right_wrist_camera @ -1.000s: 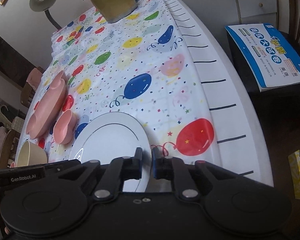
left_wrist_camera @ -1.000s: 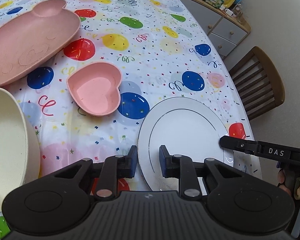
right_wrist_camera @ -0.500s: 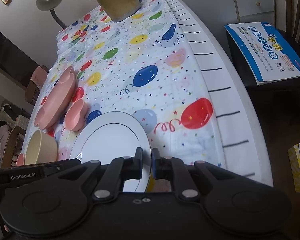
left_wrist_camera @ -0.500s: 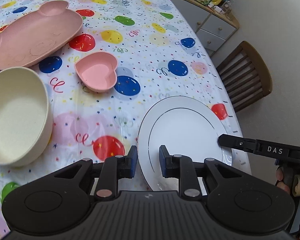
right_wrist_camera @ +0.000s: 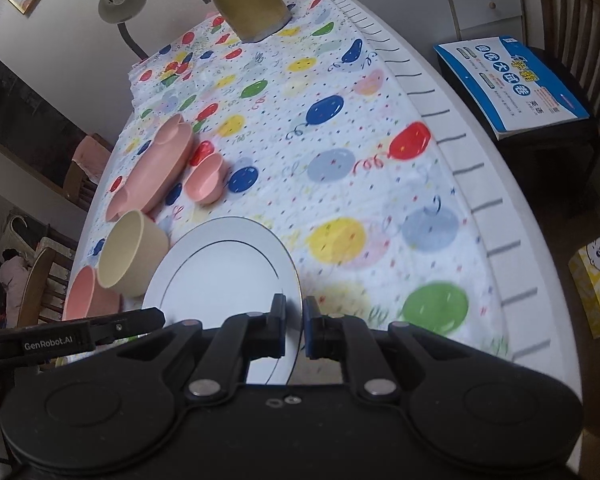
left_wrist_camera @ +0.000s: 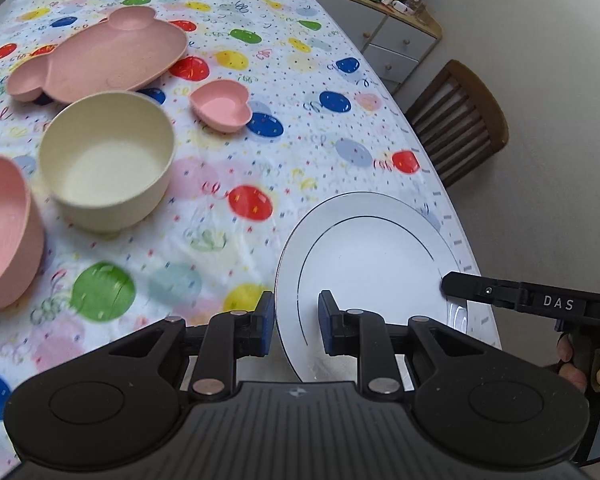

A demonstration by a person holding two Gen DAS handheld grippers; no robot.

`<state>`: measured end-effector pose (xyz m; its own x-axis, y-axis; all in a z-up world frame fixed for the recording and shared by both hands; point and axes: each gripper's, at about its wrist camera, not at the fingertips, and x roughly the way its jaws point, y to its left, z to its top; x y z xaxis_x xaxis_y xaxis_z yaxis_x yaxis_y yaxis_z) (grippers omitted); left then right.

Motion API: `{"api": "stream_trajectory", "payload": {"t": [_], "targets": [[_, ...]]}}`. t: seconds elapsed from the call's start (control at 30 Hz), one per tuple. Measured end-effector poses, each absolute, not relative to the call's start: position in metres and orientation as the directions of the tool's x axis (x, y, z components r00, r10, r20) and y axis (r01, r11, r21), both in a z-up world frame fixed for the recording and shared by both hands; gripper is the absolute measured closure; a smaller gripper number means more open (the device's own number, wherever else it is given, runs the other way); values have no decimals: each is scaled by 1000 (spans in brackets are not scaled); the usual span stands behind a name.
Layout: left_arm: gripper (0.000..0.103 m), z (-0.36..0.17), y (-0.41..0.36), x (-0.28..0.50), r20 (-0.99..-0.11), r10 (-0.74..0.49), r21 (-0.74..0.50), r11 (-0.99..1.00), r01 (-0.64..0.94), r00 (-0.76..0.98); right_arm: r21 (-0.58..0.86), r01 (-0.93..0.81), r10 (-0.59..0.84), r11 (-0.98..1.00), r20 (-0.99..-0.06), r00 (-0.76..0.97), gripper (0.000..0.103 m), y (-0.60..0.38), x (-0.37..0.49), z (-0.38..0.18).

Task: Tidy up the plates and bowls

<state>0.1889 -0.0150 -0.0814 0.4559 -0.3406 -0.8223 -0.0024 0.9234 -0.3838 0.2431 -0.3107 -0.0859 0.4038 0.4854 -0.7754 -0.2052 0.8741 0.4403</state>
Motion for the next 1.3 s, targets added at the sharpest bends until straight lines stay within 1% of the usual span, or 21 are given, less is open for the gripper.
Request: {"api": "stream_trajectory", "payload": {"t": [0.27,0.57,0.9,1.3], "targets": [[81,-86,15,130,-837,-344,-373,928,17,426,454,-183,487,872,-773,407,97,-283,171,-83],[81,-107,24,102,-863,-336,-345,938,48,377,447,-137,463,884,-797,388,97,-260,118,-105],[81,-123,25,103,-879,-331,-336,941,47,344,438,-98,440,894,-814,380,97,-254,107,-126],[81,-123,27,106,-880,-337,-343,939,43,335,447,-72,441,892,-822,360,96,-255,112,-136]]}}
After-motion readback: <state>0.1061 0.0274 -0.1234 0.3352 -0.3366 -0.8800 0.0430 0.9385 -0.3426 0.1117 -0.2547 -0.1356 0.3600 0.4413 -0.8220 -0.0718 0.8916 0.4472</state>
